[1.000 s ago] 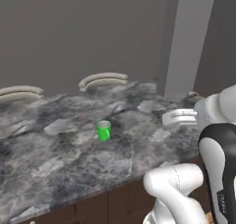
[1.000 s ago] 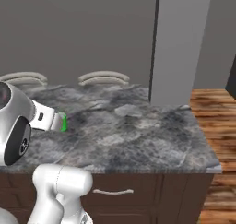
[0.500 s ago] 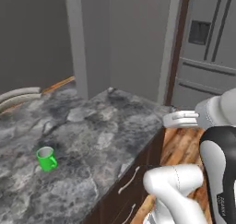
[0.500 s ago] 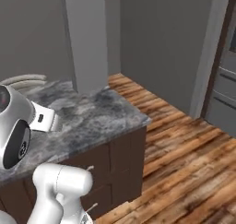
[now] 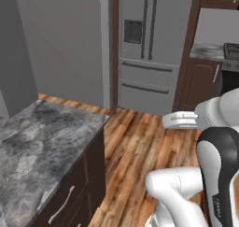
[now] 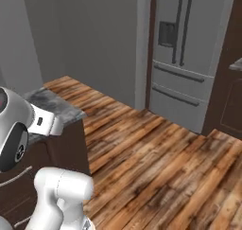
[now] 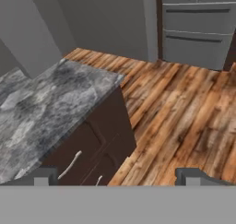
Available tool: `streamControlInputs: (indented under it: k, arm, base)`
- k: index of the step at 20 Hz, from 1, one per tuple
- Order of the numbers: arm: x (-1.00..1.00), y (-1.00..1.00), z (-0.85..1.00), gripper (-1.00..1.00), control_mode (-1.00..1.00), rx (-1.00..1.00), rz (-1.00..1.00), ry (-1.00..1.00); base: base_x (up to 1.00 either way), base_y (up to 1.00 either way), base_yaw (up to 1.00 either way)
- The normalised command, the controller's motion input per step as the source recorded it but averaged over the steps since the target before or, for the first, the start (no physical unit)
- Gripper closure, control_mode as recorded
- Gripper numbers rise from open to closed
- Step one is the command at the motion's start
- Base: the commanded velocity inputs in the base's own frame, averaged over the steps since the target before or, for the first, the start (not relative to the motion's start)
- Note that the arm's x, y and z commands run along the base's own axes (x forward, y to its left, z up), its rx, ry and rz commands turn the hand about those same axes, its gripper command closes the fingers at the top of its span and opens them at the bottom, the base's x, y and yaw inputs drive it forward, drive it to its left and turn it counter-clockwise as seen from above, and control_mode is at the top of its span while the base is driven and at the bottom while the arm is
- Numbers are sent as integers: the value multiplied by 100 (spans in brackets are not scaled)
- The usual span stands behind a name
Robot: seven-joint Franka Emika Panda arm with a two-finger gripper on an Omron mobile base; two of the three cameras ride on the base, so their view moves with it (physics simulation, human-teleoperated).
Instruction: Clear the mugs and bowl far away from the sink.
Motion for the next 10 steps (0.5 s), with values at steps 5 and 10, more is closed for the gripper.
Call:
streamControlInputs:
  k: [5, 10]
  arm:
    - [0, 0, 0, -100, 100, 0, 0, 0]
    - [0, 0, 0, -100, 100, 0, 0, 0]
  base:
    - [7, -72, -68]
    - [1, -32, -89]
